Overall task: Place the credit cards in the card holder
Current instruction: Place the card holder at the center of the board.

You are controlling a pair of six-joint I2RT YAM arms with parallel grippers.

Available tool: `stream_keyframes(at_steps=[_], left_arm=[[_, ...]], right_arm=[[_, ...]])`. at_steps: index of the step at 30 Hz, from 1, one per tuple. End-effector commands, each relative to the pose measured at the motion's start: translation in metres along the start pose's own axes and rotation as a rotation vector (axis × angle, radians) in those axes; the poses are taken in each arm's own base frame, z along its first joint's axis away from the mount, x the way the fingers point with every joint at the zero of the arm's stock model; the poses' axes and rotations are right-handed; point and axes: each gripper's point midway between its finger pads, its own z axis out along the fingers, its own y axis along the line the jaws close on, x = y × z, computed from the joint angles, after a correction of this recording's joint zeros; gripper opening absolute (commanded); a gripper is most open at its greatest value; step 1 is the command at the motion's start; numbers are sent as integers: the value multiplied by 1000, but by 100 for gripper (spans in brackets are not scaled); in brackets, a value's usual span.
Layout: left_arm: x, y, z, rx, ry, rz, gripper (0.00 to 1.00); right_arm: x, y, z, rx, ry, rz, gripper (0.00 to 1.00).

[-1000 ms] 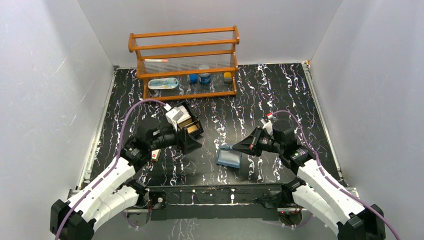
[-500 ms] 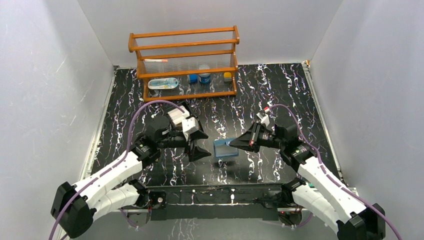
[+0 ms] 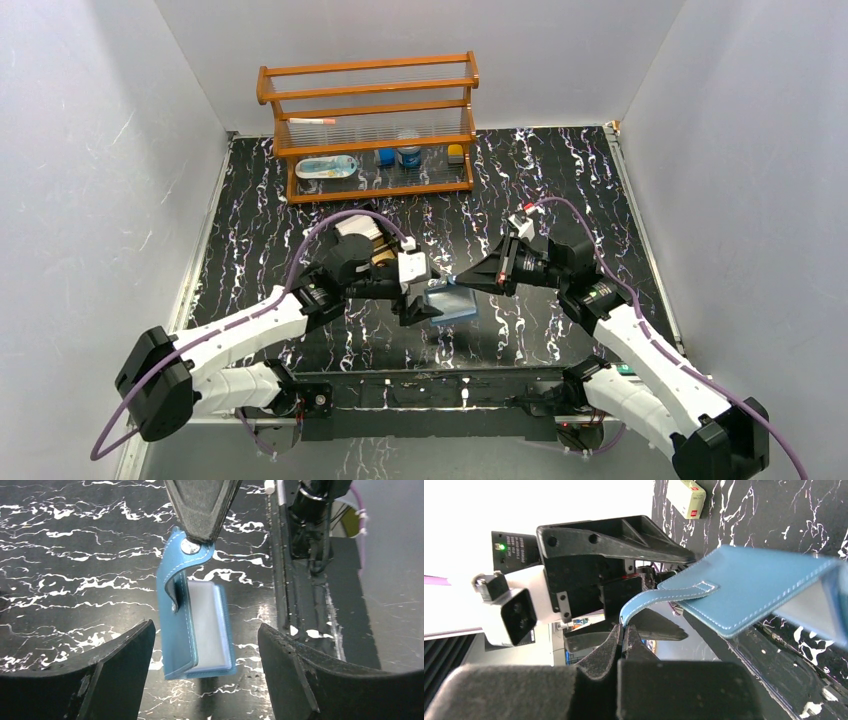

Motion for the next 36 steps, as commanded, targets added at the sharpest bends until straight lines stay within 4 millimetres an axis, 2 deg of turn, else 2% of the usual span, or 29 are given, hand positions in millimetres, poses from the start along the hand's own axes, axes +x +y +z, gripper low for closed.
stream_keyframes(at_steps=[1,3,4,7,8,11,13,15,17,22,25,28,31,36], left_arm=[[-18,20,8,-101,-16,144,71],[-20,23,10,-126,-10,167,63],[-21,25,11,-136,-6,169,53],[-25,34,9,-191,7,131,11],[-25,36,7,-216,9,98,0],[-30,40,-1,-310,-41,-56,0],[-34,39,-8,-376,-100,-165,0],[-36,41,-17,-454,-161,-270,0],[-34,44,-25,-525,-203,-371,0],[-29,55,-29,-672,-263,-576,0],[-25,53,-19,-694,-300,-751,0],[-9,38,-2,-704,-279,-879,0],[9,24,7,-744,-254,-903,0],[44,19,4,-857,-231,-1022,0]], right_arm=[[-4,43,-4,-114,-1,-105,0],[-5,45,-3,-117,0,-107,0],[-6,46,-3,-118,0,-111,0],[-9,45,-2,-108,-9,-122,0],[-11,43,-2,-91,-27,-135,6],[-25,38,-10,-1,-141,-176,35],[-29,40,-19,5,-206,-203,51],[-31,35,-24,28,-245,-215,61],[-32,22,-23,69,-254,-198,66],[-31,-5,-12,96,-230,-142,69],[-30,-16,-2,102,-203,-143,67],[-25,-36,10,178,-151,-135,65],[-16,-63,18,252,-136,-117,63],[-6,-109,22,323,-147,-51,60]])
